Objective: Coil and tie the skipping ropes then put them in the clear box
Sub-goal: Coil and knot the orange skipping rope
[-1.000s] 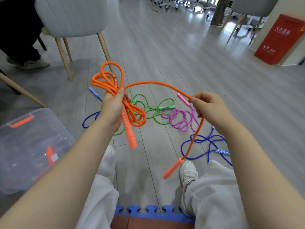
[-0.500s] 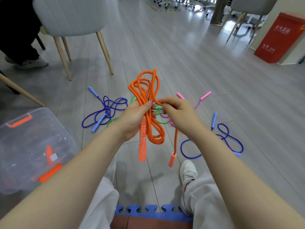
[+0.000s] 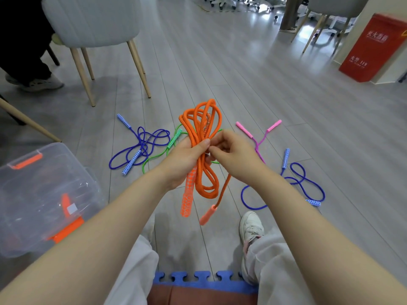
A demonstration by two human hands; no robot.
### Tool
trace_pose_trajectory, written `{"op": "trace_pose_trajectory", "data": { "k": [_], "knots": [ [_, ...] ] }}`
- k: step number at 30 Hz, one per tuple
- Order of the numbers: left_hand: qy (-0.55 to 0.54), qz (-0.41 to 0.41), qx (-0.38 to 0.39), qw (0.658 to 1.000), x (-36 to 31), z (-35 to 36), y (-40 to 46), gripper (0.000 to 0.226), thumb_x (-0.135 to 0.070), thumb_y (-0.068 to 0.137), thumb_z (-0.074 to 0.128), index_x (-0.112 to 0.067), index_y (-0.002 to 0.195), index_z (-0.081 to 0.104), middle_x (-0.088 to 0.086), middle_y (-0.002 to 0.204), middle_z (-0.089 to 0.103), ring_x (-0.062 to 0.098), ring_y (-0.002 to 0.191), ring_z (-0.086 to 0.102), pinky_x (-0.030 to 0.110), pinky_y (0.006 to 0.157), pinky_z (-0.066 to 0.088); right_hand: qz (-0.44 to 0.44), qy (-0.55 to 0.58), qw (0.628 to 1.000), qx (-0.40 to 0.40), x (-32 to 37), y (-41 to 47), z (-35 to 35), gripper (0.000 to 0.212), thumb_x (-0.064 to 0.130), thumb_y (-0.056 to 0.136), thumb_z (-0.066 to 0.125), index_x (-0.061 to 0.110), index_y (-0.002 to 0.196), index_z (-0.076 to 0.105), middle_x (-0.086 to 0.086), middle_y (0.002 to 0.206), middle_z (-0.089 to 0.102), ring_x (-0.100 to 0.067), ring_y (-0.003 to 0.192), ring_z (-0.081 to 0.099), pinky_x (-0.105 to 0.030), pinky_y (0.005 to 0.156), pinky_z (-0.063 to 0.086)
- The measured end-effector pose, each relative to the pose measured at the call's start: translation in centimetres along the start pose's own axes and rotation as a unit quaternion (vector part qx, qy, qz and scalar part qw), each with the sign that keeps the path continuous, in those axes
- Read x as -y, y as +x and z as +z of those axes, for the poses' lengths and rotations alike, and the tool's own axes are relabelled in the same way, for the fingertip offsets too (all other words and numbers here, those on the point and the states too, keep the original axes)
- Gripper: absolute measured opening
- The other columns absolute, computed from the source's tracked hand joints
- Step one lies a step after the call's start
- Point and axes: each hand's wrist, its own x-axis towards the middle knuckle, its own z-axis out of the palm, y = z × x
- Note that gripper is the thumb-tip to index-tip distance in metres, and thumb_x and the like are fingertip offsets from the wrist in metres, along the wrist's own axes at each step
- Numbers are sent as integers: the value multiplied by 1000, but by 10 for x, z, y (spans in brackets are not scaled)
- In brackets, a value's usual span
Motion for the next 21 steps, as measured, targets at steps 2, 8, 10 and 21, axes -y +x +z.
{"op": "trace_pose_trajectory", "data": {
  "k": [2,8,10,21],
  "knots": [
    [9,-5,-17,1000,-1,-2,2,20,-18,102,45,-6,111,59,7,80,60,18,71,59,37,75,55,23,18,999,31,2,-1,-2,12,13,95,58,7,105,53,3,68,71,-15,66,68,-34,63,56],
    [-41,12,-89,995,-11,-14,8,19,-9,97,40,-10,82,51,4,61,53,15,53,54,28,55,49,98,77,973,193,-3,-7,-24,27,26,102,47,8,104,67,-8,70,57,-14,63,54,-25,66,53],
    [-63,7,-109,992,-18,-24,8,19,-6,95,37,-11,79,47,2,59,51,13,47,50,23,48,45,127,92,948,276,-11,-8,-34,32,30,103,46,13,105,72,-5,72,53,-15,68,53,-25,73,52],
    [229,-97,278,928,-20,-19,-37,8,-15,100,47,-15,96,53,-1,81,56,9,69,56,19,67,51,154,-42,952,262,-35,-8,-42,13,12,94,62,0,96,67,-11,80,52,-22,74,45,-32,68,41]
  ]
}}
